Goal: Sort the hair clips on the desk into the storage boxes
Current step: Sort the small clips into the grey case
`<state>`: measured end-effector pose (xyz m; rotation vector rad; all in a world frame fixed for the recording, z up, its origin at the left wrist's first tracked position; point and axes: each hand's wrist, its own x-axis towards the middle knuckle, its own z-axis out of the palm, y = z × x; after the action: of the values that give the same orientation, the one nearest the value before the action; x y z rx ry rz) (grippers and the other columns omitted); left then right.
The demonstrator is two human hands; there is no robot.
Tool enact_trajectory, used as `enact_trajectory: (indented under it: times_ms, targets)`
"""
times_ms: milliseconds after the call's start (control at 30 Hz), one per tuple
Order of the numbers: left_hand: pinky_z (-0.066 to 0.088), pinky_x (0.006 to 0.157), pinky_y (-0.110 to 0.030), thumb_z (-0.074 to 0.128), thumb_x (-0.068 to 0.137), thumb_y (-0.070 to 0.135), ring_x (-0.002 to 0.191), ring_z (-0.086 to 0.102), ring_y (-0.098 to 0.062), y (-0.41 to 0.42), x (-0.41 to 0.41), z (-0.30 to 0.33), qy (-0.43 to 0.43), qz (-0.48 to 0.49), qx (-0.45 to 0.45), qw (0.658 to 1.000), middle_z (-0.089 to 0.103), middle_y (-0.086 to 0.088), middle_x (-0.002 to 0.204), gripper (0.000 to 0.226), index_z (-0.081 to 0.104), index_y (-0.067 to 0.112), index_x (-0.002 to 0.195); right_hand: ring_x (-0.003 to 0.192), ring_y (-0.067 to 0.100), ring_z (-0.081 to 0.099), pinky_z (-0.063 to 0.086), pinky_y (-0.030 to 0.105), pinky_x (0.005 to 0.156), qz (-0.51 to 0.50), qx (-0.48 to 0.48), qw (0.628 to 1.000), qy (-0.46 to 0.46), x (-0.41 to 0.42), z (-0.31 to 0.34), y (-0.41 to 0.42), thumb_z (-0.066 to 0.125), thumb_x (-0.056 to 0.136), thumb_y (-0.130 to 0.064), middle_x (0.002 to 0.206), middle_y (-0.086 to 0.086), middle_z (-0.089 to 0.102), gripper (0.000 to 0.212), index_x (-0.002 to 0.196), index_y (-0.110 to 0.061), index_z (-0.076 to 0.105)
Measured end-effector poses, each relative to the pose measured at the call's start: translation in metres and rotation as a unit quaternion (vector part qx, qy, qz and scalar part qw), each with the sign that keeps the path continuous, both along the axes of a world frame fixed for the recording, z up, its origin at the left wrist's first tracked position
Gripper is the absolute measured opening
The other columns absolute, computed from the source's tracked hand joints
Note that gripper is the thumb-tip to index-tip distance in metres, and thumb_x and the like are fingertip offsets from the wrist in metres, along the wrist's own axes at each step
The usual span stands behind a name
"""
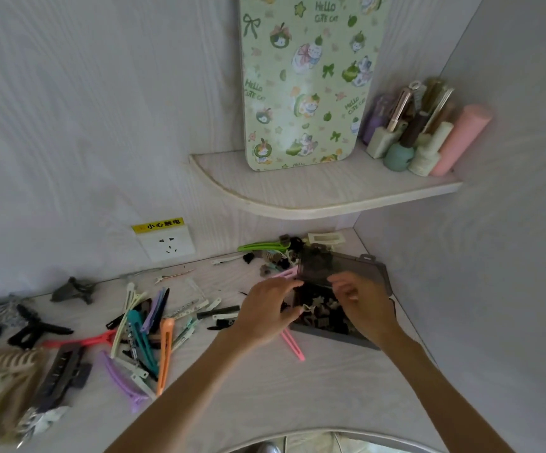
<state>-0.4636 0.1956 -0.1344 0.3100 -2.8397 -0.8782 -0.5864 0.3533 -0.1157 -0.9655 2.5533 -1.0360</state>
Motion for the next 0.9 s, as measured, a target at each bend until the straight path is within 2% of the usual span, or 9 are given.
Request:
enact_trajectory:
  times_ms: [100,167,233,333,433,500,600,700,900]
  targets:
    - [0.045,0.095,-0.025,0.06,0.088,0.03,0.103,0.061,-0.01,-0.011,0.011,-0.005,-0.061,-0.001,0.029,0.998,0.059,0.011,0.127,0.031,0.06,0.022,0.118,0.121,0.017,0.049,0.035,0.028,0.105,0.144,0.089,0.983,0.075,0.007,-0.005,-0.039,0.048,0.094,-0.017,0.127,-0.001,0.057,0.03,0.122,-0.023,0.054]
    - [0.045,0.091,-0.02,0.056,0.091,0.029,0.104,0.061,-0.008,-0.011,0.019,-0.011,-0.116,-0.034,0.084,0.989,0.063,0.009,0.12,0.029,0.058,0.021,0.119,0.138,0.019,0.028,0.019,0.034,0.115,0.205,0.211,0.947,0.133,0.007,-0.011,-0.053,0.037,0.098,-0.024,0.145,-0.002,0.038,0.036,0.134,-0.022,0.043]
    - [0.041,0.091,-0.016,0.053,0.093,0.029,0.106,0.06,-0.005,-0.008,0.025,-0.016,-0.139,-0.041,0.121,0.982,0.064,0.009,0.119,0.029,0.056,0.022,0.121,0.135,0.02,0.03,0.024,0.036,0.112,0.214,0.272,0.92,0.181,0.005,-0.01,-0.052,0.031,0.099,-0.029,0.146,-0.003,0.035,0.036,0.132,-0.023,0.046]
    - [0.043,0.09,-0.014,0.051,0.095,0.024,0.098,0.061,-0.002,-0.017,0.025,-0.017,-0.091,0.025,0.112,0.989,0.066,0.011,0.116,0.025,0.06,0.023,0.118,0.115,0.02,0.044,0.035,0.035,0.097,0.208,0.293,0.902,0.239,0.005,0.001,-0.045,0.031,0.098,-0.031,0.125,0.0,0.052,0.034,0.114,-0.022,0.06]
    - [0.047,0.089,-0.018,0.05,0.094,0.015,0.089,0.06,0.001,-0.033,0.022,-0.012,-0.019,0.131,0.064,0.989,0.068,0.013,0.106,0.023,0.065,0.024,0.108,0.107,0.023,0.05,0.041,0.035,0.09,0.202,0.332,0.898,0.204,0.011,0.012,-0.042,0.035,0.097,-0.029,0.115,0.005,0.054,0.031,0.107,-0.017,0.062]
    - [0.047,0.095,-0.024,0.048,0.094,0.009,0.1,0.057,-0.003,-0.048,0.017,-0.009,0.012,0.176,0.028,0.984,0.066,0.012,0.112,0.029,0.064,0.025,0.111,0.102,0.025,0.056,0.045,0.035,0.082,0.193,0.344,0.904,0.163,0.012,0.018,-0.047,0.04,0.096,-0.024,0.111,0.007,0.056,0.027,0.104,-0.012,0.063]
    - [0.034,0.107,-0.029,0.043,0.094,0.007,0.132,0.038,-0.015,-0.068,0.004,-0.013,-0.066,0.133,-0.02,0.989,0.045,0.003,0.143,0.046,0.043,0.022,0.137,0.1,0.023,0.057,0.047,0.032,0.078,0.189,0.28,0.93,0.143,0.012,0.021,-0.07,0.051,0.09,-0.016,0.107,0.004,0.059,0.022,0.106,-0.018,0.066]
    - [0.031,0.11,-0.035,0.041,0.093,0.007,0.14,0.024,-0.019,-0.076,-0.003,-0.025,-0.159,0.085,-0.098,0.979,0.021,0.002,0.155,0.06,0.02,0.021,0.148,0.11,0.022,0.055,0.048,0.033,0.087,0.161,0.207,0.963,0.07,0.01,0.01,-0.104,0.049,0.091,-0.01,0.12,0.004,0.057,0.033,0.122,-0.02,0.059]
    - [0.034,0.098,-0.032,0.045,0.091,0.013,0.125,0.041,-0.02,-0.085,0.017,-0.041,-0.136,0.097,-0.16,0.973,0.055,0.002,0.131,0.043,0.044,0.022,0.133,0.116,0.034,0.049,0.049,0.043,0.091,0.113,0.313,0.938,0.1,0.007,-0.029,-0.142,0.044,0.095,-0.018,0.139,0.018,0.034,0.038,0.131,-0.008,0.036]
